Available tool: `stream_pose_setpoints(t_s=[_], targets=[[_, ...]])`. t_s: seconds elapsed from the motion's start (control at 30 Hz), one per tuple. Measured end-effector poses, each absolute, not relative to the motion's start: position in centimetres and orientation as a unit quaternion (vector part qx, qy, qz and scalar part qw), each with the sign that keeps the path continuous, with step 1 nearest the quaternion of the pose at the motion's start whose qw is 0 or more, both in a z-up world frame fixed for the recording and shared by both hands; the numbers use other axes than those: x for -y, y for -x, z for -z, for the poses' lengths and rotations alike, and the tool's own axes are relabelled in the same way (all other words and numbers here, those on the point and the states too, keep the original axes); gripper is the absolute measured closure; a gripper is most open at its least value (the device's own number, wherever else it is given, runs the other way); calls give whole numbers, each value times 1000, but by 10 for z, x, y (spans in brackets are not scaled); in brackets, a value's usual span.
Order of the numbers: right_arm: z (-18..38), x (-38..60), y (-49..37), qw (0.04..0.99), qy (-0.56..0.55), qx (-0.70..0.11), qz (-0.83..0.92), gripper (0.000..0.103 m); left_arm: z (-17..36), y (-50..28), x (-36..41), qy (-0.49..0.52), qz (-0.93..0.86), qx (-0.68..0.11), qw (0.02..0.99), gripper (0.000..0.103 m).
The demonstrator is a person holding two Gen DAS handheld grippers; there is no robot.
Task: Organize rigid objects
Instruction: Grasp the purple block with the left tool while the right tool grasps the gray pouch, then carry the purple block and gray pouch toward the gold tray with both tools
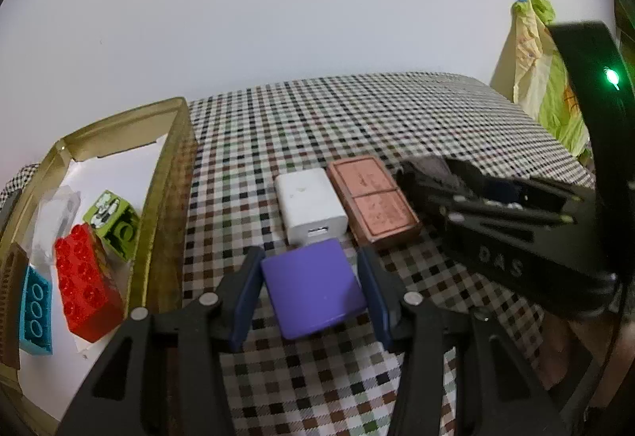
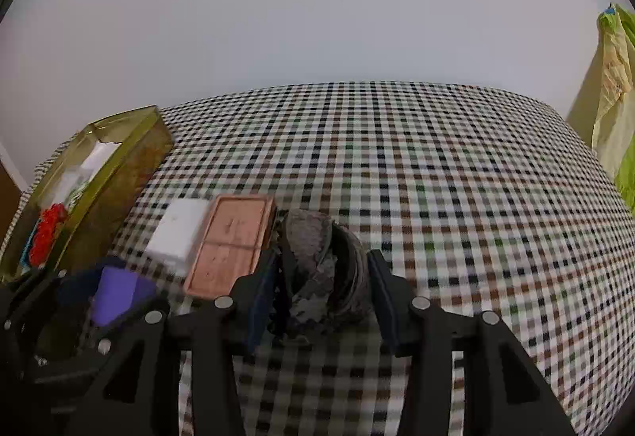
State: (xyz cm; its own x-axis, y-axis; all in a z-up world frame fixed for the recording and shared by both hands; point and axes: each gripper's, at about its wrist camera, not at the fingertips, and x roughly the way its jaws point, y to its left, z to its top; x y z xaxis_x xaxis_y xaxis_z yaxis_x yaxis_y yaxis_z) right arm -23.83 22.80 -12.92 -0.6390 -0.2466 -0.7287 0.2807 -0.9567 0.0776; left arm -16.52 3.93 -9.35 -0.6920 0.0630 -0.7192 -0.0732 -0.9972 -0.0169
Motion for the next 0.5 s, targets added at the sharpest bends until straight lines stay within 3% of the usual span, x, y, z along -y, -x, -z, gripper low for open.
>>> stream_pose_setpoints(t_s=[0.5], targets=[[118, -237, 201, 152, -359, 5, 921, 57, 67, 124, -53, 284, -958, -43, 14, 55]])
